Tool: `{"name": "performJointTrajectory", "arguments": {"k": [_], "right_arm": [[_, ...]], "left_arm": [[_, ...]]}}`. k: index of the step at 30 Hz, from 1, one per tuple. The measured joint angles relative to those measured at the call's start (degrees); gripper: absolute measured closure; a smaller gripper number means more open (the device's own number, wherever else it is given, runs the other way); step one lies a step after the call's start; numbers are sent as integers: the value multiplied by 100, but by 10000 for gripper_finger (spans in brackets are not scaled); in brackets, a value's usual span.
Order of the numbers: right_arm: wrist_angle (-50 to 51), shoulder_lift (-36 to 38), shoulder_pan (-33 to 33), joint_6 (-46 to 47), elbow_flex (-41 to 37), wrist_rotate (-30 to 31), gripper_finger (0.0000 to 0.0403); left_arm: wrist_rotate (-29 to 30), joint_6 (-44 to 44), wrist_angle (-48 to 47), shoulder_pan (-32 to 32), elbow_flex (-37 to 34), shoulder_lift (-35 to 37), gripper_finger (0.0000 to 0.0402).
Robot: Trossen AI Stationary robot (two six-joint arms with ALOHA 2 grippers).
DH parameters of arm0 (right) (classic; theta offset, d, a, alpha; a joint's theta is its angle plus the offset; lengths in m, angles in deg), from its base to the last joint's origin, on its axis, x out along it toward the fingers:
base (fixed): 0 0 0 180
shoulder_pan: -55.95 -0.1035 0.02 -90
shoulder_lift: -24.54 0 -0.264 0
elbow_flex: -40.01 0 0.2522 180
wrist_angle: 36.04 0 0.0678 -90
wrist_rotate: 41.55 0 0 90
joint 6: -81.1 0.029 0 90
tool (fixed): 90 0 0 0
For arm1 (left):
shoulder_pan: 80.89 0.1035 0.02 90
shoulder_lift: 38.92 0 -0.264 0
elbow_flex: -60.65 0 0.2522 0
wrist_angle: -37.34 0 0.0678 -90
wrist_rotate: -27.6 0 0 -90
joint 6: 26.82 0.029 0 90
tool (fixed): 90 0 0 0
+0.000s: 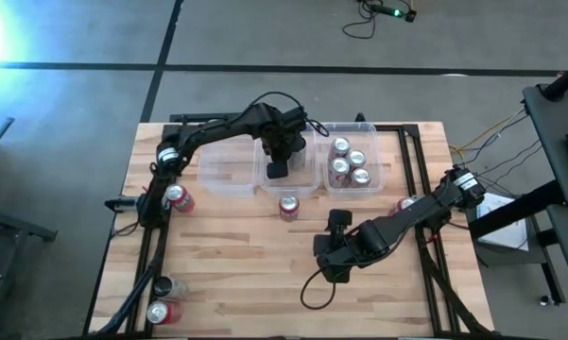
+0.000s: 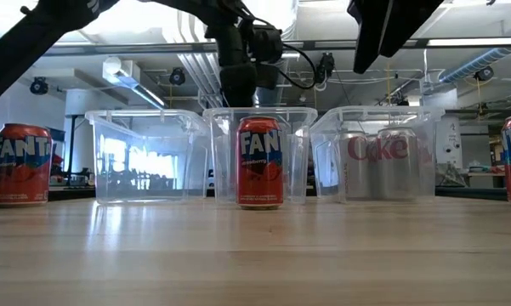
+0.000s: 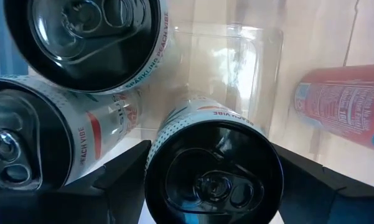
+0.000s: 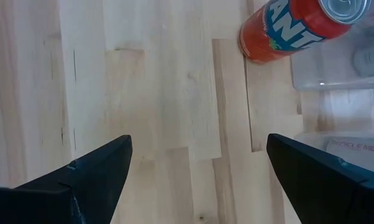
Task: Sort soda cans
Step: Put the top white pink soda can into the middle transparent bin
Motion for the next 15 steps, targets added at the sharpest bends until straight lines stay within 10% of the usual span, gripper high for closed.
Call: {"name": "performJointTrajectory", "arguments": {"k": [15], "right_arm": [[-22, -1, -88, 0, 0, -29, 35]], "left_arm": [[2, 55, -70, 22, 36, 7, 84]]}}
